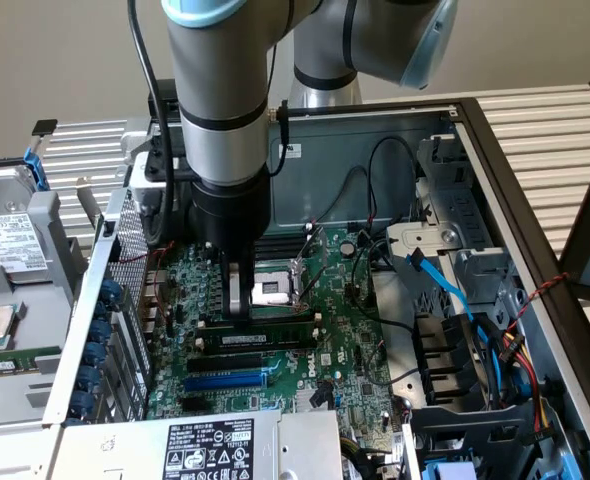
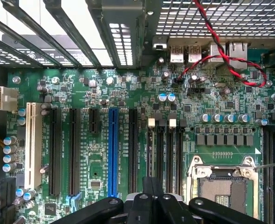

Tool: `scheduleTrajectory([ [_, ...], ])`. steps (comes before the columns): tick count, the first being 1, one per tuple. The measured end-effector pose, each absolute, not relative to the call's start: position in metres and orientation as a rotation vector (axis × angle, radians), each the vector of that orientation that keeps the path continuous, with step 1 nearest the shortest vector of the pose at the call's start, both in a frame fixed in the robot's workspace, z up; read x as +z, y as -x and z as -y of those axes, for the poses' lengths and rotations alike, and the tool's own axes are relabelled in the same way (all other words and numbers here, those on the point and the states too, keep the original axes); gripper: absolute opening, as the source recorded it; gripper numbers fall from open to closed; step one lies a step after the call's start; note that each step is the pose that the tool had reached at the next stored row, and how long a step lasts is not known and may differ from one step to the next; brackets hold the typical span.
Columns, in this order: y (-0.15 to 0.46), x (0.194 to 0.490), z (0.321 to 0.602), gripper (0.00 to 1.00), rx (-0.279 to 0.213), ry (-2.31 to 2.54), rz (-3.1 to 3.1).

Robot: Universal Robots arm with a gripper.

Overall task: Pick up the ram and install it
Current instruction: 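Press down the ram until it locks into place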

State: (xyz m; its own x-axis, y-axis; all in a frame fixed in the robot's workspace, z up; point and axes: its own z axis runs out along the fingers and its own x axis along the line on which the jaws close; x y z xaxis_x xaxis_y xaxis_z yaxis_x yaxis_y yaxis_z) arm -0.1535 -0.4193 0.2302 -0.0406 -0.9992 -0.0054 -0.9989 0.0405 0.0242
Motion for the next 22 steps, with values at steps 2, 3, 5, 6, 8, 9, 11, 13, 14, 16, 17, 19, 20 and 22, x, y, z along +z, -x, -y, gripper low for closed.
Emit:
scheduleTrajectory([
  [2, 0.154, 0.229, 0.419, 0.1, -0.033, -2.167, 2.256],
  [3, 0.154, 0.229, 0.419, 0.1, -0.033, -2.166, 2.256],
  [5, 0.154, 0.228, 0.419, 0.1, -0.033, -2.166, 2.256],
  [6, 0.154, 0.227, 0.419, 0.1, -0.034, -2.167, 2.256],
  [8, 0.154, 0.226, 0.419, 0.1, -0.033, -2.166, 2.256],
  [9, 0.154, 0.226, 0.419, 0.1, -0.033, -2.166, 2.256],
  [11, 0.153, 0.228, 0.419, 0.1, -0.036, -2.169, 2.259],
  [13, 0.153, 0.236, 0.42, 0.1, -0.036, -2.169, 2.258],
  [14, 0.153, 0.241, 0.421, 0.1, -0.036, -2.168, 2.258],
  [16, 0.153, 0.25, 0.422, 0.1, -0.037, -2.168, 2.258],
  [17, 0.153, 0.253, 0.423, 0.1, -0.038, -2.169, 2.258],
  [19, 0.15, 0.254, 0.423, 0.1, -0.039, -2.17, 2.259],
  [20, 0.147, 0.254, 0.424, 0.1, -0.039, -2.169, 2.259],
  [22, 0.141, 0.256, 0.424, 0.1, -0.039, -2.17, 2.259],
])
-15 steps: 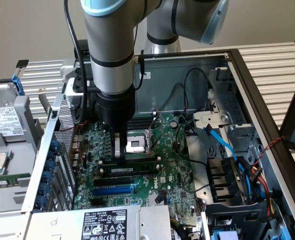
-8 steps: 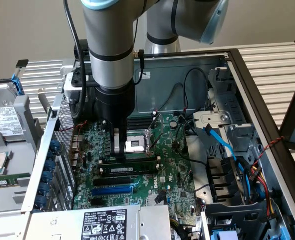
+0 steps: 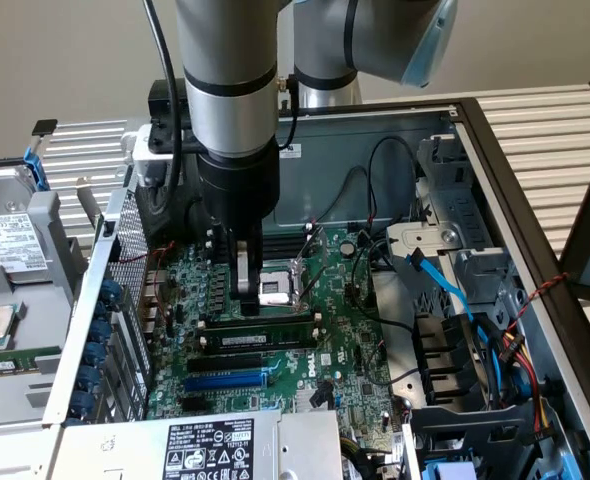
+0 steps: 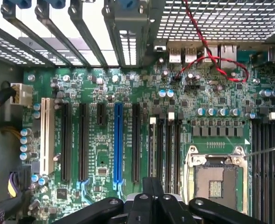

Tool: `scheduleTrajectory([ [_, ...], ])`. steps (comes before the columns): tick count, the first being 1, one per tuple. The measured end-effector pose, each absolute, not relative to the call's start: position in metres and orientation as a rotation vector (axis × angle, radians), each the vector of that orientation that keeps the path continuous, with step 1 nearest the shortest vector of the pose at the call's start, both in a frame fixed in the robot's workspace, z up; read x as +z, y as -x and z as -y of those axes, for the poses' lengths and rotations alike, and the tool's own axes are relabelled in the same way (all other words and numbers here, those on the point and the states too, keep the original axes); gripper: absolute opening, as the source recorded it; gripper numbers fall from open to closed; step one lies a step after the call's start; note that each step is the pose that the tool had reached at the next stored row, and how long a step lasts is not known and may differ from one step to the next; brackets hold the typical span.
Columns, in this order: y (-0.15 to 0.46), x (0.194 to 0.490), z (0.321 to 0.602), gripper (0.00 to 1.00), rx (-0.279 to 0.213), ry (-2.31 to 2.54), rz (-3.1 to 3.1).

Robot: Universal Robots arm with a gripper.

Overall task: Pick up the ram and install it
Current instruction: 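Press down the ram until it locks into place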

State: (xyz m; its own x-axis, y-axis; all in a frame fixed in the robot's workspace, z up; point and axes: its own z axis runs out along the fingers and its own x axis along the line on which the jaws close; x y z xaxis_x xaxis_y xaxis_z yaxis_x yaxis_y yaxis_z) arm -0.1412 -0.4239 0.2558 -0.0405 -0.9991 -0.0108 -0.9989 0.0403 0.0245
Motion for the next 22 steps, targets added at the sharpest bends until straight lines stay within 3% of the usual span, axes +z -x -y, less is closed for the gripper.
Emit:
scheduleTrajectory([
  [22, 0.1317, 0.2573, 0.4249, 0.1, -0.042, -2.147, 2.282],
])
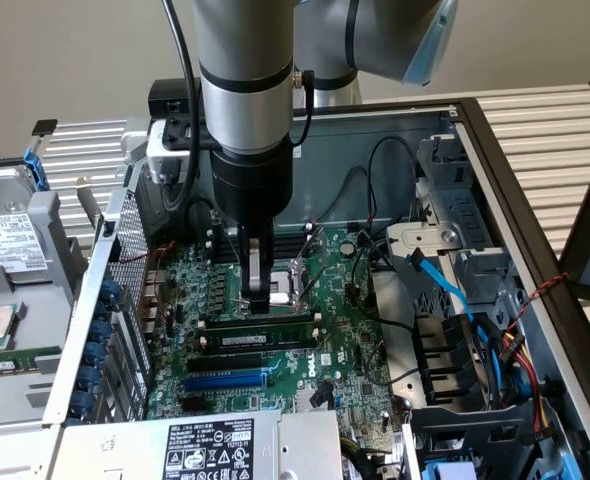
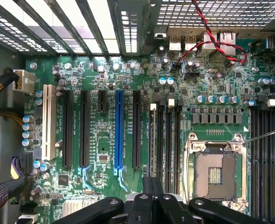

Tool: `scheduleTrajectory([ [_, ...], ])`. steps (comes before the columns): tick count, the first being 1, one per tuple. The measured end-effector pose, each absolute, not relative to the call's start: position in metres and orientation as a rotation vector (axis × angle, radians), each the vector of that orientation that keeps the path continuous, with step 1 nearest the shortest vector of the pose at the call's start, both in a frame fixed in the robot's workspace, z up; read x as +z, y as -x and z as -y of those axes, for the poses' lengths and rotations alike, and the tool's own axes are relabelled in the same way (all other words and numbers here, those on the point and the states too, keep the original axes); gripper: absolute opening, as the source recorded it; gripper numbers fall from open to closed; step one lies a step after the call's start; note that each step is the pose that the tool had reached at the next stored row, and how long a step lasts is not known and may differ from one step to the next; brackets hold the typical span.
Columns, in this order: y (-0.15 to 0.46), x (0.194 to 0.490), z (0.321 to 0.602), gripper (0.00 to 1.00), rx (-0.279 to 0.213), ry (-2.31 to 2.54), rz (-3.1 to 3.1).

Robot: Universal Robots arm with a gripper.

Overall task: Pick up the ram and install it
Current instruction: 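Press down the ram until it locks into place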

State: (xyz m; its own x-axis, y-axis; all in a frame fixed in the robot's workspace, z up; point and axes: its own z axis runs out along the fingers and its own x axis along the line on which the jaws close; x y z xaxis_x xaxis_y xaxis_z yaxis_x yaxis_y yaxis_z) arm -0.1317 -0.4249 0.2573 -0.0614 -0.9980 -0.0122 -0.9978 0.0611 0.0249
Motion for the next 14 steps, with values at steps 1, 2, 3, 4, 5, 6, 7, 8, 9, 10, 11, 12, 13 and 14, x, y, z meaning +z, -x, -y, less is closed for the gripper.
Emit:
scheduleTrajectory([
  [1, 0.1317, 0.2572, 0.4249, 0.1, -0.042, -2.129, 2.299],
  [2, 0.1317, 0.2571, 0.4249, 0.1, -0.042, -2.108, 2.318],
  [3, 0.1317, 0.257, 0.425, 0.1, -0.042, -2.091, 2.335],
  [4, 0.1317, 0.257, 0.425, 0.1, -0.042, -2.07, 2.353],
  [5, 0.1317, 0.2569, 0.425, 0.1, -0.042, -2.049, 2.372],
  [6, 0.1317, 0.2568, 0.425, 0.1, -0.042, -2.028, 2.39],
  [7, 0.1317, 0.2567, 0.425, 0.1, -0.042, -2.008, 2.407],
  [8, 0.1317, 0.2566, 0.425, 0.1, -0.042, -1.986, 2.426],
  [9, 0.1317, 0.2565, 0.425, 0.1, -0.043, -1.965, 2.443],
  [10, 0.1317, 0.2564, 0.425, 0.1, -0.042, -1.943, 2.461],
  [11, 0.1317, 0.2563, 0.425, 0.1, -0.043, -1.919, 2.48],
  [12, 0.1317, 0.2562, 0.425, 0.1, -0.043, -1.899, 2.496],
  [13, 0.1317, 0.2561, 0.425, 0.1, -0.043, -1.875, 2.514],
  [14, 0.1317, 0.256, 0.425, 0.1, -0.043, -1.852, 2.531],
])
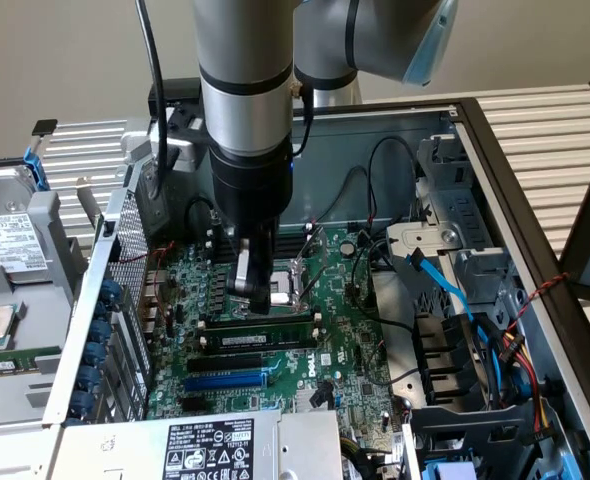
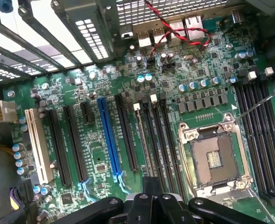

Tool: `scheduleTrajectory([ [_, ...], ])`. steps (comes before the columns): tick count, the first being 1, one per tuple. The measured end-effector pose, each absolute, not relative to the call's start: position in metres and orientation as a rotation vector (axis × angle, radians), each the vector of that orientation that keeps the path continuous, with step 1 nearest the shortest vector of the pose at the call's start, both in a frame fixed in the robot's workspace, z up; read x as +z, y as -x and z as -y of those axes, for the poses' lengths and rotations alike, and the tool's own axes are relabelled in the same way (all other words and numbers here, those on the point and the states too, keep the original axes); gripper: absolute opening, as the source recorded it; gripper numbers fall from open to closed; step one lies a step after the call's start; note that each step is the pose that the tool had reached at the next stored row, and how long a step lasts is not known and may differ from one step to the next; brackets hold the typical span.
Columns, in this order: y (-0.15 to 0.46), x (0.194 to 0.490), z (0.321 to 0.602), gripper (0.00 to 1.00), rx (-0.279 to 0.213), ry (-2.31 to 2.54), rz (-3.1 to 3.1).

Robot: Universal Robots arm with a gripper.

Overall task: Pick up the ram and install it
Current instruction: 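Press down the ram until it locks into place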

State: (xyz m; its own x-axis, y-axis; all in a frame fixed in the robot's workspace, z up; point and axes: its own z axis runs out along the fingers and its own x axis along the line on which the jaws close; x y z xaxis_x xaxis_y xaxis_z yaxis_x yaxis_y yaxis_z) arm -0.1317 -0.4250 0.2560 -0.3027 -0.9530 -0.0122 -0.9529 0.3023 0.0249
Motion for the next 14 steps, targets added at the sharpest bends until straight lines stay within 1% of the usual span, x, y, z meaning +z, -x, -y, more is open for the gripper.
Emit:
scheduleTrajectory([
  [14, 0.1317, 0.2549, 0.425, 0.1, -0.044, -1.52, 2.747],
])
